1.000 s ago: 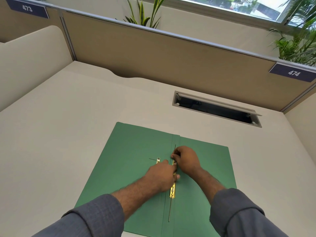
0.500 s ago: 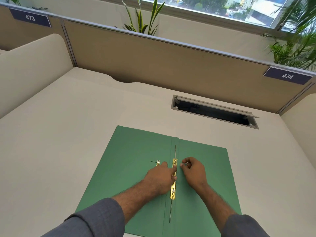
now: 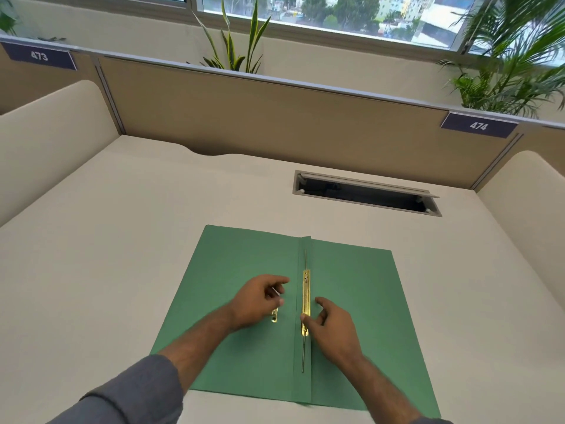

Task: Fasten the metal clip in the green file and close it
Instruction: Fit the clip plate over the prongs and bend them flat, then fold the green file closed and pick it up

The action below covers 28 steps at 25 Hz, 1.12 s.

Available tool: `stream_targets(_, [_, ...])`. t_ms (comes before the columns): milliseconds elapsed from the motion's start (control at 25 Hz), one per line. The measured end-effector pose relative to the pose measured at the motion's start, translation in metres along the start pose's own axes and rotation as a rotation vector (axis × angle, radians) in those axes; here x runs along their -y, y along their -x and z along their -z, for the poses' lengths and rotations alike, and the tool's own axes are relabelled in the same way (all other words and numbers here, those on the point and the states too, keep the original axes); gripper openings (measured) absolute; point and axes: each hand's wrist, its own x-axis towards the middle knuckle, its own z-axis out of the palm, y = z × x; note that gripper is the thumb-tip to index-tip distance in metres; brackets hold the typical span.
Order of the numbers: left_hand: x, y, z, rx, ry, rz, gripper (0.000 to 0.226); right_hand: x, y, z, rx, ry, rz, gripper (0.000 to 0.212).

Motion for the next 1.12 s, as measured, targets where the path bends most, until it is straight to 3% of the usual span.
stream_targets(120, [0.018, 0.022, 0.026, -0.339, 0.022, 0.048, 0.03, 0.003, 0.011, -0.003, 0.047, 0.02, -0.012, 0.065])
stream_targets(200, [0.035, 0.035, 0.046, -0.552, -0.199, 0.149, 0.033, 0.004, 0.016, -0.004, 0.047, 0.037, -0.014, 0.06])
stream_targets(280, [0.048, 0.05, 0.058, -0.638, -0.437, 0.328, 0.048, 0.007, 0.018, -0.005, 0.034, 0.042, -0.009, 0.048])
stream_targets(360, [0.054, 0.061, 0.062, -0.644, -0.514, 0.52, 0.063, 0.012, 0.017, -0.007, 0.024, 0.037, -0.01, 0.04])
stream_targets(440, [0.055, 0.066, 0.064, -0.634, -0.467, 0.601, 0.067, 0.017, 0.016, -0.009, 0.022, 0.025, -0.011, 0.036])
stream_targets(600, [0.057, 0.064, 0.085, -0.687, -0.157, 0.663, 0.072, 0.022, 0.013, -0.011, 0.001, -0.011, -0.027, 0.033])
stream_targets(720, [0.046, 0.064, 0.107, -0.718, 0.19, 0.544, 0.032, 0.02, 0.008, -0.01, -0.011, -0.033, -0.057, 0.033])
stream_targets(800, [0.025, 0.064, 0.122, -0.725, 0.285, 0.487, 0.009, 0.02, 0.004, -0.008, -0.012, -0.049, -0.077, 0.03])
stream_targets(1000, [-0.047, 0.06, 0.123, -0.599, 0.502, 0.253, 0.007, 0.022, 0.002, 0.006, -0.031, -0.078, -0.106, 0.038])
stream_targets(1120, [-0.076, 0.057, 0.092, -0.369, 0.646, 0.132, 0.031, 0.038, 0.004, 0.026, -0.124, -0.16, -0.033, 0.039])
